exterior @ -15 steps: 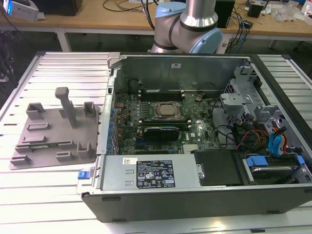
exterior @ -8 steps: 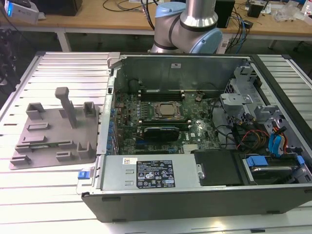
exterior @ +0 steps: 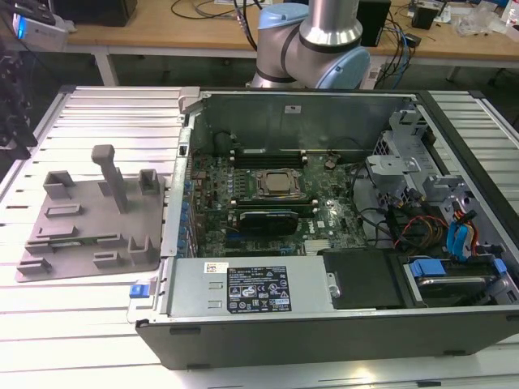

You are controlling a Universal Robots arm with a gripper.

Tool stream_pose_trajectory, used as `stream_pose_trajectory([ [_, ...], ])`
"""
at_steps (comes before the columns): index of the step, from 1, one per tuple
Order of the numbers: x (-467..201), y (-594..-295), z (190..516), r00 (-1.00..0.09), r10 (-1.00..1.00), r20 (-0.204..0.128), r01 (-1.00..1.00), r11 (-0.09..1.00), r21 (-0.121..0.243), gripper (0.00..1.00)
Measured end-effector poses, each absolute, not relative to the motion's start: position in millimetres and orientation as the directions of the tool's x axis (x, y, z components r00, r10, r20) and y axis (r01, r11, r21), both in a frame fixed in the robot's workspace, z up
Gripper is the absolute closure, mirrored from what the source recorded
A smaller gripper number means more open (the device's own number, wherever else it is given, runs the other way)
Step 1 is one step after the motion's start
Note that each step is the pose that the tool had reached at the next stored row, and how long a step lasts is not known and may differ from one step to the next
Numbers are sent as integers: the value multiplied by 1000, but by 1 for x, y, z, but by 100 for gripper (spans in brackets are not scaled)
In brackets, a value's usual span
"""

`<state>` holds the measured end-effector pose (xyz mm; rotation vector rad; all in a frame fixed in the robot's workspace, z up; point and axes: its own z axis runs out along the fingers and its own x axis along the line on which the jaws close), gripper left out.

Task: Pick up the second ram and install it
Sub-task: 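Pick up the second ram and move it above second insertion slot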

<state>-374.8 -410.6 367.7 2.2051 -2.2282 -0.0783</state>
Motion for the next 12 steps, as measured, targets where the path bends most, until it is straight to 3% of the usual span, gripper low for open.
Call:
stream_pose_trajectory([
  [12,-375,-413,347,-11,-999,-32,-999,10,40,72],
])
